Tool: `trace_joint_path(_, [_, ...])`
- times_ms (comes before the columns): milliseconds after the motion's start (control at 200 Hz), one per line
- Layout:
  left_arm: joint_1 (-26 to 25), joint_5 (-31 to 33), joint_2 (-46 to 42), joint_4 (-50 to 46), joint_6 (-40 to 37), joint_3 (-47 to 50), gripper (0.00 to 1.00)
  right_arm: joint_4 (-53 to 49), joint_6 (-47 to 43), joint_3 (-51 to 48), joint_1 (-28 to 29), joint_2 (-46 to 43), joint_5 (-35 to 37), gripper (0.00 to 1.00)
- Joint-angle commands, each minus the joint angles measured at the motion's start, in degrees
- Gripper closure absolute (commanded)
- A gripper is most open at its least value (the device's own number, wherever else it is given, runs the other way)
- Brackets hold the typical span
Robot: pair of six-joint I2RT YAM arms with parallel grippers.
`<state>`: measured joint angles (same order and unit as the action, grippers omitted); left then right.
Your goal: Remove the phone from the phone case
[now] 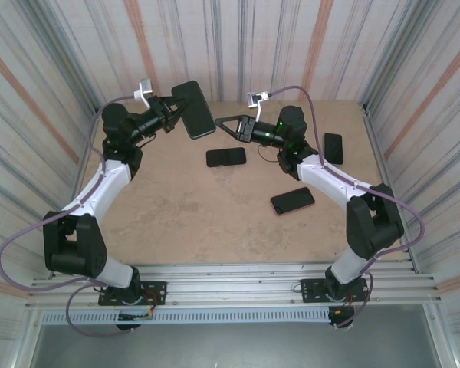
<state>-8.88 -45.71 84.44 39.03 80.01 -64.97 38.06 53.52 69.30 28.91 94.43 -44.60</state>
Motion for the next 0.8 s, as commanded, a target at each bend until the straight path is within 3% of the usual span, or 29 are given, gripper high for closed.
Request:
trace_joint_path(0, [-1.06,2.46,-3.66,6.58,2.84,-0.73,1.00,-1.16,0.31,-0.52,1.33,0.29,-1.99,0.65])
trace_joint_path(256, [-1.55,2.60,-3.60,5.14,2.08,-1.91,1.00,-0.69,1.41,1.09,1.94,0.73,-2.93,0.65])
trace_joint_path(546, [-3.24,4.12,0.00,6.91,3.18,-2.05,1.00,7.65,12.98,4.28,3.34,3.46,-0.13,0.64])
trace_joint_path(691, [-3.35,4.23,1.71,7.27,3.09,-1.75,1.00,12.37,19.71,4.11,3.78,4.55,1.03,0.69])
trace_joint_path(797, [-3.29,3.70,3.06,7.21,3.08,-1.81,0.94,11.86,19.95,4.01,3.70,4.32,1.39,0.79])
